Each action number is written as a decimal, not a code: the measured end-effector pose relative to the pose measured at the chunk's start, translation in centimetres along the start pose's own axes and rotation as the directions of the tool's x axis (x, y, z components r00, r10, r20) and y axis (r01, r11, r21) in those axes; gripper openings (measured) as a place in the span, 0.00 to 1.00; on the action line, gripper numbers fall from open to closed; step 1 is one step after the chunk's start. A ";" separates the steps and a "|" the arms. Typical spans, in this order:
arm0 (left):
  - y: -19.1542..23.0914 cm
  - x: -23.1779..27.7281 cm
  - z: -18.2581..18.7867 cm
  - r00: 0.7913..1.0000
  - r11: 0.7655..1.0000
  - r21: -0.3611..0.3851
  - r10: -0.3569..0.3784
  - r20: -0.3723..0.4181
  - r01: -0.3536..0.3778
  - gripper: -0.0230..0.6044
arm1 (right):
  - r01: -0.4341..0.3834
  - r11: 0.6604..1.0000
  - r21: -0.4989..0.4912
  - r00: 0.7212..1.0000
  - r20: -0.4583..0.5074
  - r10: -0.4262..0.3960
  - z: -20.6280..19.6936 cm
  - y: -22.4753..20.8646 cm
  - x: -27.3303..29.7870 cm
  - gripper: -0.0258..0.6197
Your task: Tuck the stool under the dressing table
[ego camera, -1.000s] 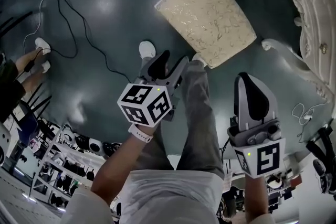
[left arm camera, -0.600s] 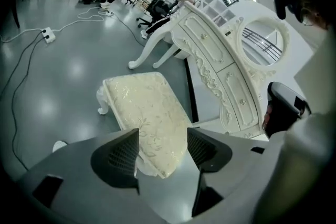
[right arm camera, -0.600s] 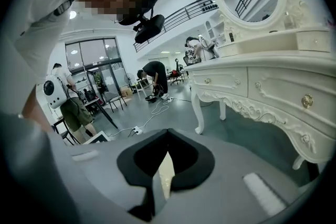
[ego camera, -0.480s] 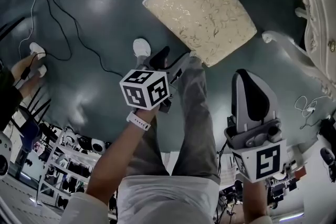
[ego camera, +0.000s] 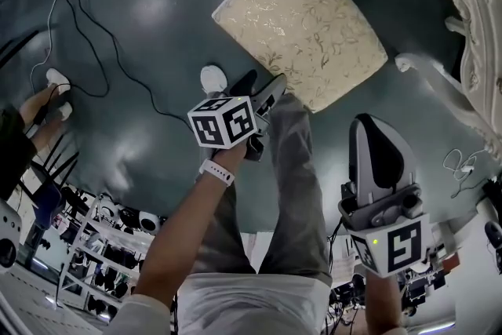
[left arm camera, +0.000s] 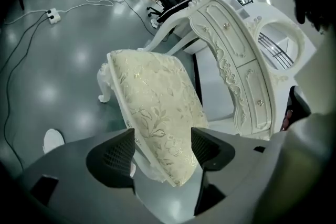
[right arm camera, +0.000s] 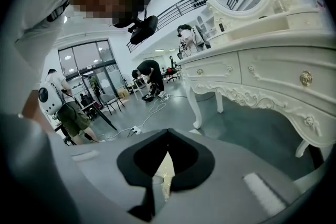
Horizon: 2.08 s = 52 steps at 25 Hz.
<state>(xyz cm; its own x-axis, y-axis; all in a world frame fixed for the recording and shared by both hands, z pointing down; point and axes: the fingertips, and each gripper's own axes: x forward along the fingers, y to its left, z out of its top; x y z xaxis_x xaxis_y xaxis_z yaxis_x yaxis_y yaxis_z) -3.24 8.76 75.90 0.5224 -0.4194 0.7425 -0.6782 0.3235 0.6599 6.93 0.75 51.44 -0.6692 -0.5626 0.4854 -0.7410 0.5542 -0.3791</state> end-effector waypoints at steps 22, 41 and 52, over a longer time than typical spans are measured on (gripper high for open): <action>2.2 5.7 -0.7 0.984 0.965 -0.197 -0.176 0.005 0.173 0.63 | 0.019 0.998 0.062 1.000 -0.007 -0.018 -3.4 -1.5 0.1 0.06; 2.0 5.4 0.6 0.985 0.975 -0.139 -0.169 0.032 0.172 0.60 | -0.001 0.998 0.069 1.000 -0.008 0.001 -4.5 0.4 -1.0 0.06; 2.2 5.7 0.1 0.980 0.969 -0.155 -0.184 0.073 0.194 0.60 | 0.042 0.995 0.088 0.999 0.020 -0.044 -6.0 2.6 -2.4 0.06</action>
<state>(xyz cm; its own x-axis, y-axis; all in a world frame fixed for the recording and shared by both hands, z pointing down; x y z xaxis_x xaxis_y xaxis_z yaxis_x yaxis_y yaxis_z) -1.81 7.01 81.54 0.5993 -0.5327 0.5976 -0.4755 0.3636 0.8010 6.93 7.19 54.03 -0.6371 -0.5984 0.4858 -0.7703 0.4738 -0.4267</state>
